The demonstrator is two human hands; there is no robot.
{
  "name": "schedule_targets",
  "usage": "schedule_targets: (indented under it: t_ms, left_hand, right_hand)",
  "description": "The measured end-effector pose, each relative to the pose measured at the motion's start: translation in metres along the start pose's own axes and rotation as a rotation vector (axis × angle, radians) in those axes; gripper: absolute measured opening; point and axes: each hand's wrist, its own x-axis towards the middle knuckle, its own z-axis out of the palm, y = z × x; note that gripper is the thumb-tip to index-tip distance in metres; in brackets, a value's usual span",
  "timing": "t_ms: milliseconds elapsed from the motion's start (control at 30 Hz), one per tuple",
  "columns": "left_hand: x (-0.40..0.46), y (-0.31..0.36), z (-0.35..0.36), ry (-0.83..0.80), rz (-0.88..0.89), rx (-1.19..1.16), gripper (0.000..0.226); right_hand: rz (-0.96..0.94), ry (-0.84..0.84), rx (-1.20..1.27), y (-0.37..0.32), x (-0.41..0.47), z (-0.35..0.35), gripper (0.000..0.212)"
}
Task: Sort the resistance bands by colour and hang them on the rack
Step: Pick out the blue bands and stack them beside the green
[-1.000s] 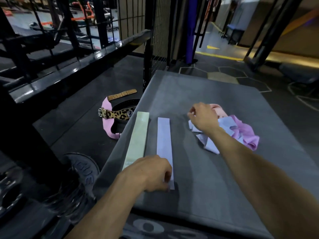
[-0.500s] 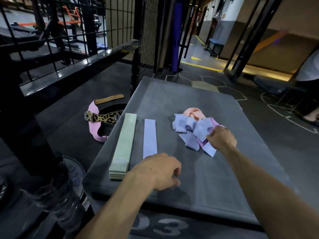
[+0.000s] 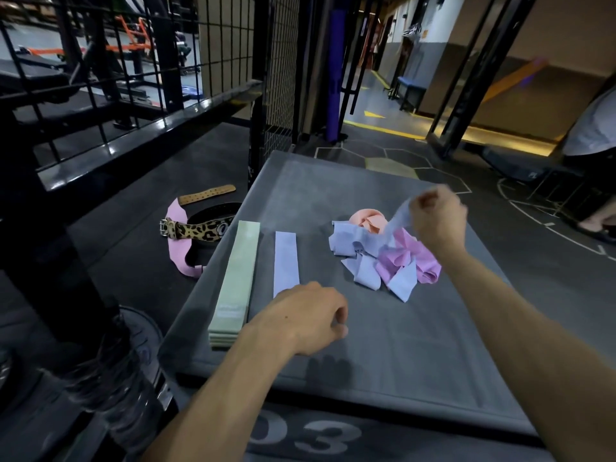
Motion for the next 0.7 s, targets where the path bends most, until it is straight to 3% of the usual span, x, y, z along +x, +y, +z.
schedule_targets:
  t_ms: [100, 167, 333, 433, 500, 567, 700]
  left_hand:
    - [-0.001, 0.003, -0.006, 0.155, 0.002, -0.019, 0.012]
    - [-0.001, 0.004, -0.01, 0.262, 0.006, -0.06, 0.012]
    - [0.002, 0.002, -0.018, 0.601, 0.043, -0.327, 0.022]
    - [0.0, 0.007, -0.026, 0.725, 0.083, -0.572, 0.035]
    - [0.0, 0.012, -0.029, 0.722, 0.11, -0.714, 0.044]
    - [-0.002, 0.017, -0.031, 0.62, 0.135, -0.86, 0.05]
    - [-0.008, 0.025, -0.031, 0.334, 0.176, -1.02, 0.032]
  right_hand:
    - [-0.167, 0.129, 0.171, -0.03, 0.0, -0.027, 0.009]
    - [-0.271, 0.126, 0.243, -0.045, -0.004, -0.042, 0.007]
    - [-0.396, -0.141, 0.493, -0.072, -0.023, -0.069, 0.008]
    - [-0.464, -0.282, 0.632, -0.082, -0.03, -0.083, 0.009]
    - [-0.5, -0.344, 0.673, -0.09, -0.037, -0.093, 0.011]
    - [-0.523, -0.401, 0.671, -0.099, -0.044, -0.102, 0.01]
    - [-0.59, -0.442, 0.622, -0.112, -0.053, -0.113, 0.009]
